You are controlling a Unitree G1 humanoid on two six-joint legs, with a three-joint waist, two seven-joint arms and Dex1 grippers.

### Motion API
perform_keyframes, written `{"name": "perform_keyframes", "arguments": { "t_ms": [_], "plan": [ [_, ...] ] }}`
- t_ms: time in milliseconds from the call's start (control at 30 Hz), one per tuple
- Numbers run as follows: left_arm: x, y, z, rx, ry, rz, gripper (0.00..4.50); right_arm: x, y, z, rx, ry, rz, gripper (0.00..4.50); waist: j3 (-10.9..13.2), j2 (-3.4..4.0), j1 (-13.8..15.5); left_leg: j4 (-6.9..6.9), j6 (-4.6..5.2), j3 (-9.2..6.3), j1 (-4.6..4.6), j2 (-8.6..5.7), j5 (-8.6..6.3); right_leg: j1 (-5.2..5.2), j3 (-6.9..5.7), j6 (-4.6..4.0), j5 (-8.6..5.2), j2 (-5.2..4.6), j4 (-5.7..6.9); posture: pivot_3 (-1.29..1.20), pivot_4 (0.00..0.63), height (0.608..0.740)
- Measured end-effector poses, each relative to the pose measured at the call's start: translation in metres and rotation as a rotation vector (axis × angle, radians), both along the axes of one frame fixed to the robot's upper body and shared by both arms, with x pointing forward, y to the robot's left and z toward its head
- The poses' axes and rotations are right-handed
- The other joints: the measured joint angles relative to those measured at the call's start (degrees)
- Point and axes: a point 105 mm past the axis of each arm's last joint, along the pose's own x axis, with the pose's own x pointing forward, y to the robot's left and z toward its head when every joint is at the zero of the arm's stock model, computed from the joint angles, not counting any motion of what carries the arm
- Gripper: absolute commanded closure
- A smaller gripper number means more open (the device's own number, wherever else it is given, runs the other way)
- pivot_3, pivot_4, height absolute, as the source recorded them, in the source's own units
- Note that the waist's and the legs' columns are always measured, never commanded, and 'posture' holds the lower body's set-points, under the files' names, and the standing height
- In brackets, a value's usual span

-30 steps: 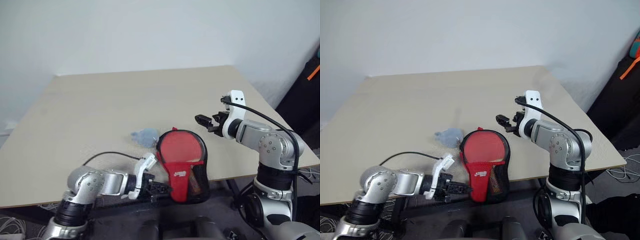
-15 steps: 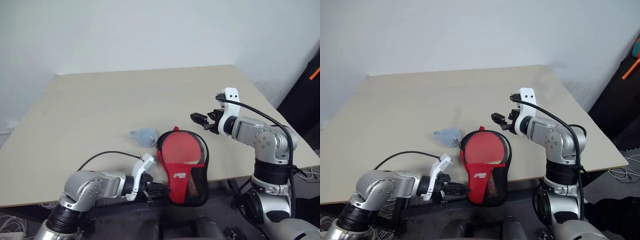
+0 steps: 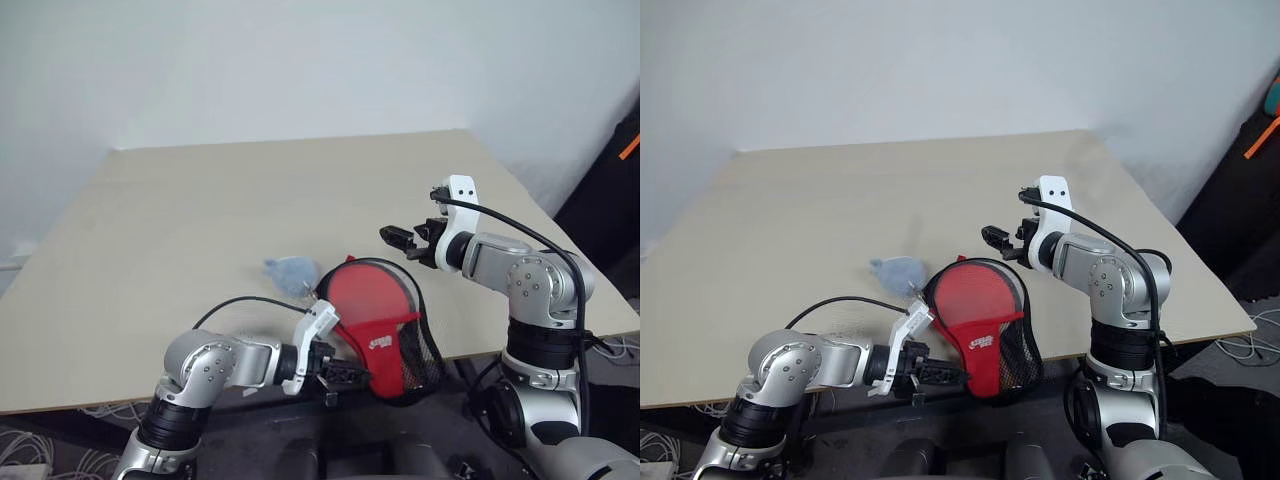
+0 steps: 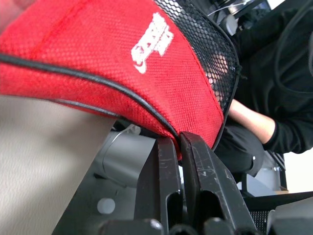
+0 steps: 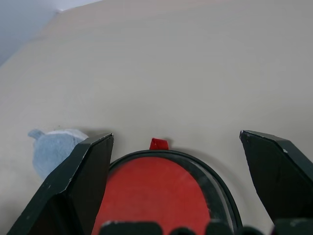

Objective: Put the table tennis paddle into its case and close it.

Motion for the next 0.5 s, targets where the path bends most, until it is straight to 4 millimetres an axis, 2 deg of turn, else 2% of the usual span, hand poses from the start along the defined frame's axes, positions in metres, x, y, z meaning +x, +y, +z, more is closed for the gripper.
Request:
{"name": "perform_keyframes", "arguments": {
  "t_ms": [467,500],
  "plan": [
    [0.0008,-0.0027,-0.0057,0.005,0.029,0.061,4.48,0.0003,-0.0005,0.0002,0.008,0.001,-0.010,0.00,0.0,0.00,0.0,0.00,0.00,-0.02,0.01,0.00,0.00,0.00,-0.01,-0.01,0.00,0.00,0.00,0.00,0.000,0.740],
    [0.0009,-0.0028,-0.0058,0.005,0.030,0.063,4.27,0.0003,-0.0005,0.0002,0.008,0.001,-0.010,0.00,0.0,0.00,0.0,0.00,0.00,-0.02,0.01,0.00,0.00,0.00,-0.01,-0.01,0.00,0.00,0.00,0.00,0.000,0.740]
  ]
}}
